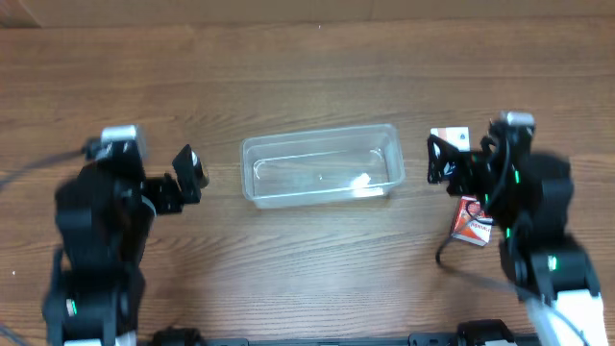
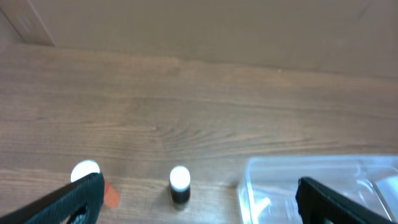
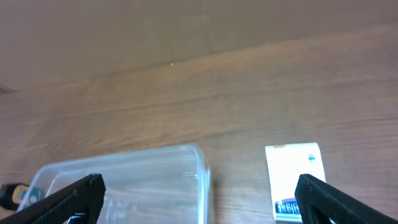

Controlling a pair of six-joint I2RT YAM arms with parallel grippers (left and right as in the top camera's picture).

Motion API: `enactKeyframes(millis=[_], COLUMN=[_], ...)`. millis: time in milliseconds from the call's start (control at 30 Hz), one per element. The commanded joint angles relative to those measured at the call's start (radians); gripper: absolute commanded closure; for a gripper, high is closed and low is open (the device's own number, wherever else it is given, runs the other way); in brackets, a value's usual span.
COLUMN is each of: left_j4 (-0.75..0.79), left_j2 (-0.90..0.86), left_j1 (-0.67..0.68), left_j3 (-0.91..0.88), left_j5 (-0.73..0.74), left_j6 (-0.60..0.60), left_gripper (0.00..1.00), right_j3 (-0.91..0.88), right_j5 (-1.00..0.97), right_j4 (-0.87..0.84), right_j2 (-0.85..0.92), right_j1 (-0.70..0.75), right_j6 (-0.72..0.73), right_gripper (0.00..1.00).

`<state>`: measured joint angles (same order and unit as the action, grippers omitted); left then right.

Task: Pack container
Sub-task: 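Reach the left gripper to the white-capped dark bottle and grasp it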

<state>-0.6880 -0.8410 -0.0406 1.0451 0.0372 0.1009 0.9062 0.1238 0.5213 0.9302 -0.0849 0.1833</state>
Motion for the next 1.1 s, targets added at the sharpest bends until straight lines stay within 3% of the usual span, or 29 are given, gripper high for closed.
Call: enactKeyframes(millis=[0, 67, 167, 333, 633, 900, 967, 1000, 1033, 1067], left_j4=[-0.286, -0.444, -0.504, -0.449, -0.341, -0.301, -0.294, -0.292, -0.294, -0.296], left_j2=[-0.227, -0.327, -0.379, -0.455, -0.84, -0.995, -1.003, -1.003, -1.003, -1.003], left_j1=[-0.005, -0.005, -0.005, -0.005, -0.005, -0.005, -0.005, -0.005, -0.005, -0.005], left_j3=[0.271, 0.362, 0.372, 0.373, 0.373, 0.373, 0.373, 0.373, 0.373, 0.373], left_j5=[0.04, 0.082, 0.097, 0.047, 0.003, -0.055, -0.055, -0.055, -0.045, -0.043], left_j6=[0.008, 0.012, 0.011, 0.037, 0.061, 0.106, 0.106, 0.106, 0.106, 0.106], left_gripper=[0.0, 0.0, 0.0, 0.02, 0.01, 0.07, 0.16, 0.27, 0.53, 0.6], right_j3=[0.25, 0.325, 0.325, 0.325, 0.325, 0.325, 0.325, 0.325, 0.325, 0.325], right_j5=[0.035, 0.035, 0.009, -0.042, -0.043, -0.043, -0.043, -0.043, -0.043, -0.043], right_j4=[0.228, 0.33, 0.368, 0.48, 0.488, 0.488, 0.488, 0.489, 0.492, 0.494], right_j2=[0.179, 0.261, 0.278, 0.289, 0.359, 0.359, 0.359, 0.359, 0.359, 0.359], right_j1=[0.001, 0.001, 0.002, 0.002, 0.002, 0.002, 0.002, 0.002, 0.002, 0.002], right_j6=[0.003, 0.0, -0.001, -0.031, -0.031, -0.031, -0.03, -0.031, -0.031, -0.03], right_gripper=[0.0, 0.0, 0.0, 0.0, 0.0, 0.0, 0.0, 0.0, 0.0, 0.0])
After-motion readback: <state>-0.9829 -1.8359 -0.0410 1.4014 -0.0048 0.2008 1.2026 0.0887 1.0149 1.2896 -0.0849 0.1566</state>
